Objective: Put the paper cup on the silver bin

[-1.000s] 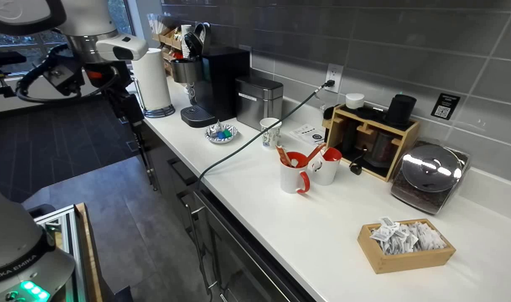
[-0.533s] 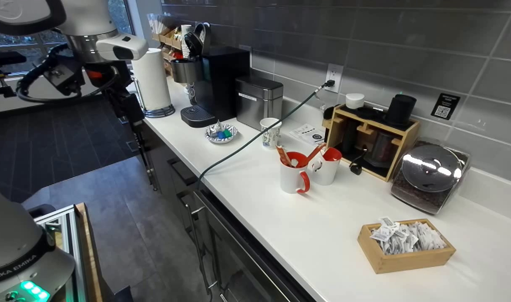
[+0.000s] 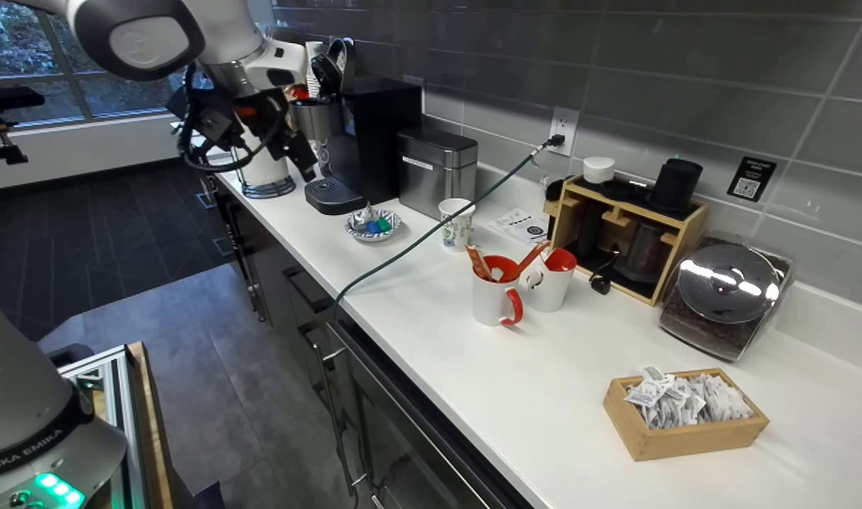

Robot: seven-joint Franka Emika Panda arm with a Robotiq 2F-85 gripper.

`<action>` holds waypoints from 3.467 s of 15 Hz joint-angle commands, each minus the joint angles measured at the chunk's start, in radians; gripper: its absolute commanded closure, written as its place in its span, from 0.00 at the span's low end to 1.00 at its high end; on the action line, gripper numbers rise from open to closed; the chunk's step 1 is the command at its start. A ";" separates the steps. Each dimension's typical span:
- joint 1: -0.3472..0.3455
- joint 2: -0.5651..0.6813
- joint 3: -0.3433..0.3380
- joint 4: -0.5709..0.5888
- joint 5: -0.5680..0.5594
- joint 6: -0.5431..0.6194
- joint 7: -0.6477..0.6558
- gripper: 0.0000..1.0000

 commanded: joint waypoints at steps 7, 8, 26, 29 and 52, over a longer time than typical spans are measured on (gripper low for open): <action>0.010 0.507 0.096 0.339 0.059 0.058 0.038 0.00; 0.005 0.535 0.101 0.341 0.079 0.081 0.037 0.00; -0.062 0.796 0.133 0.458 -0.164 0.436 0.265 0.00; 0.039 0.871 -0.022 0.573 -0.410 0.352 0.344 0.00; -0.030 1.133 0.052 0.906 -0.520 0.231 0.347 0.26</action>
